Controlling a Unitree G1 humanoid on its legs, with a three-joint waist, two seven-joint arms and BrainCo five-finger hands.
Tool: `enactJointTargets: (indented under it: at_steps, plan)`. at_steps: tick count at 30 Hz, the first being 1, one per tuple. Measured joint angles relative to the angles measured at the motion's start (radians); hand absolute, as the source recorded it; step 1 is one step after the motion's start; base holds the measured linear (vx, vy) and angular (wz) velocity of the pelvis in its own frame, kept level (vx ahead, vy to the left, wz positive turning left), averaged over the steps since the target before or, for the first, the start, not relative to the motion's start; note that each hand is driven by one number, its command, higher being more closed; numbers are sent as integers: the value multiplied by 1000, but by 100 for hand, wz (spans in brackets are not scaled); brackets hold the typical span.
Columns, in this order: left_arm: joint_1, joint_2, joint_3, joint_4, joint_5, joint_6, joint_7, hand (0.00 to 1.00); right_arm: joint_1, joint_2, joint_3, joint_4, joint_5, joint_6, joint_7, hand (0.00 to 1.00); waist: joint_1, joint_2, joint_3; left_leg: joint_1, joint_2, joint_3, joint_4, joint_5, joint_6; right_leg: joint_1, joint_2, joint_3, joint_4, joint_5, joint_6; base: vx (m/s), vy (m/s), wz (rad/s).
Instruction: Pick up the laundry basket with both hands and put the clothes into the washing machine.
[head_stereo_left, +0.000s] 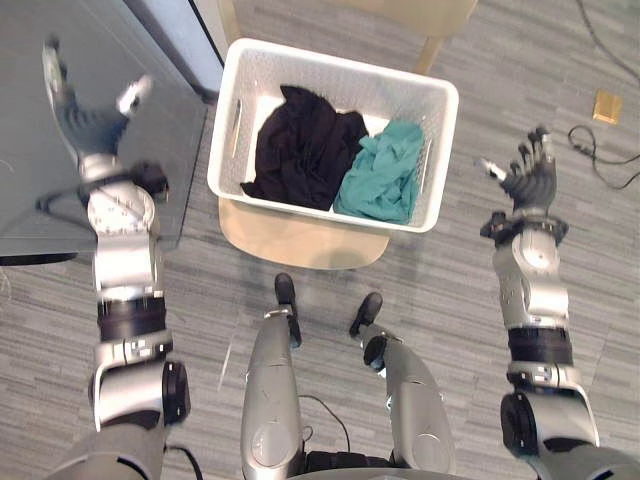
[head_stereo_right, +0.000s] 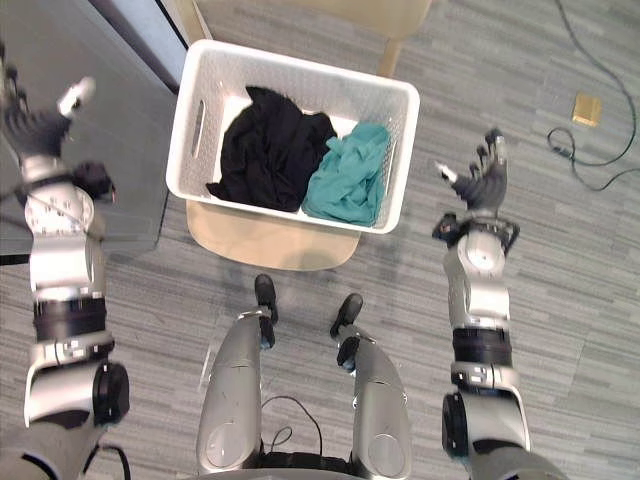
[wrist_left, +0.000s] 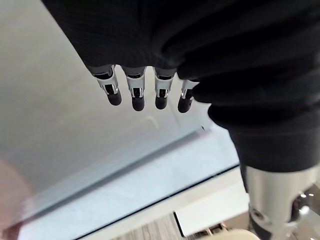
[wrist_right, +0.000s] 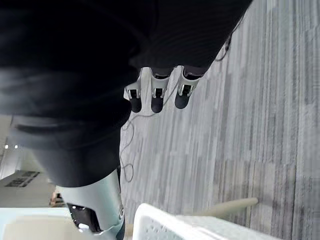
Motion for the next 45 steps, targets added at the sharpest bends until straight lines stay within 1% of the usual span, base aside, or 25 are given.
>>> enactJointTargets:
  at_steps: [3,6,11,12,14,15,16,18,19,21,22,23,25,27,29,30,31,32,34,35,36,38,40,43,45]
  plan:
    - [317,-168,20,-33,-26,-37,-16,0,244,84,-32,-14,-26,-22,33,0,0,-2,-1,113,-31,-30,2,-34,-21,92,-52,-26,118,-113,3,20,-129,46]
    - [520,-267,3,-20,-112,-54,-75,0,361,135,-31,88,-61,-13,72,0,3,-2,-2,154,-45,-74,-2,-24,-29,152,-63,-70,154,-158,-7,22,-168,53]
    - [681,-332,-45,107,-257,-62,-204,0,464,157,-28,237,-181,7,131,0,2,2,-87,165,-77,-146,-109,70,-51,169,-87,-166,172,-189,-29,9,-146,56]
    - [708,-332,-71,124,-261,-63,-234,0,480,165,-29,284,-238,5,152,0,5,-3,-106,190,-69,-133,-127,82,-53,190,-93,-189,148,-176,-50,13,-118,38]
    - [735,-336,-111,131,-259,-61,-281,0,524,179,-31,357,-303,3,173,0,-4,10,-120,201,-19,-80,103,-17,-36,246,-92,-216,129,-172,-57,-28,-92,27]
    - [757,-347,-123,137,-255,-62,-310,0,569,182,-33,443,-341,7,187,0,-8,18,-156,246,35,-70,262,-78,-52,274,-89,-224,125,-171,-57,-82,-13,9]
    - [763,-348,-130,149,-250,-62,-320,0,587,186,-33,476,-354,9,192,0,-12,19,-174,270,53,-70,291,-95,-65,274,-89,-224,126,-171,-55,-85,58,10]
    - [757,-374,-141,217,-239,-61,-339,0,613,205,-75,580,-371,11,200,0,-48,56,-232,388,85,-67,235,-162,-164,247,-92,-223,126,-139,-49,-89,168,3]
    - [753,-381,-143,228,-239,-61,-340,0,608,205,-83,594,-372,14,201,0,-57,64,-240,414,83,-55,175,-192,-189,229,-94,-220,127,-124,-49,-164,239,-4]
    - [715,-386,-154,264,-237,-60,-342,0,592,212,-108,622,-371,25,207,0,-69,72,-247,462,56,27,26,-251,-156,175,-122,-211,126,-81,-42,-224,231,2]
    - [684,-378,-153,292,-230,-60,-339,0,574,223,-119,639,-370,31,207,0,-69,49,-240,460,30,62,-14,-270,-126,146,-148,-196,124,-52,-36,-330,226,-8]
    - [672,-364,-154,326,-215,-59,-336,0,569,235,-117,643,-370,40,207,0,-66,29,-233,451,12,78,0,-270,-123,145,-154,-171,101,-14,-24,-353,210,-18]
    - [676,-353,-147,355,-189,-57,-331,0,572,236,-99,642,-370,43,207,0,-65,28,-250,436,4,93,7,-253,-65,148,-132,-126,36,59,6,-362,188,-24]
    - [678,-350,-133,368,-179,-59,-321,0,563,245,-72,637,-371,46,207,0,-60,12,-260,422,-7,111,6,-229,-31,115,-148,-50,220,8,43,-289,142,-1]
    - [692,-331,-131,368,-178,-63,-291,0,566,246,-37,620,-373,47,208,0,-48,-7,-272,415,-24,92,-9,-194,-20,150,-128,34,466,-79,112,-270,27,20]
    - [697,-327,-131,368,-178,-64,-287,0,566,249,-21,608,-372,47,207,0,-46,-15,-277,401,-33,81,-12,-181,-18,172,-118,65,483,-103,136,-248,-96,48]
    - [703,-328,-130,369,-180,-65,-283,0,565,252,8,577,-371,45,204,0,-41,-27,-284,370,-53,60,-13,-158,-13,218,-77,134,444,-178,182,-187,-160,49]
    - [706,-337,-129,370,-181,-65,-279,0,566,251,24,559,-369,43,200,0,-26,-36,-291,348,-65,49,-12,-139,-13,236,-50,187,369,-235,184,-247,-206,63]
    - [726,-390,-94,370,-186,-65,-268,0,530,242,91,538,-369,41,188,0,-4,-16,-311,282,-82,18,-44,-78,-16,269,4,222,185,-294,84,-219,-143,47]
    - [729,-390,-106,385,-194,-66,-269,0,517,241,109,532,-369,41,186,0,8,-7,-312,272,-88,15,-71,-53,-15,267,19,228,147,-293,40,-292,-103,46]
    - [743,-389,-100,408,-215,-66,-265,0,483,227,154,531,-360,37,185,0,18,10,-311,260,-93,-19,-150,13,-23,247,30,192,122,-269,23,-288,-96,45]
    - [759,-389,-92,408,-241,-72,-257,0,455,228,197,529,-348,23,184,0,32,17,-309,262,-107,-57,-235,73,-48,238,28,146,114,-261,15,-285,-106,82]
    - [772,-390,-92,432,-260,-75,-244,0,433,224,209,526,-324,22,180,0,27,20,-305,242,-99,-42,-291,90,-67,244,12,60,79,-229,-12,-201,-56,120]
    - [771,-389,-92,456,-274,-74,-245,0,409,214,205,518,-304,21,161,0,-1,18,-295,192,-61,117,-181,76,-42,259,-38,-80,39,-188,-29,-74,64,129]
    - [768,-389,-90,466,-288,-75,-245,0,415,209,205,490,-281,21,160,0,-1,12,-292,210,-40,125,-110,60,-22,270,-74,-131,42,-182,-21,-50,162,108]
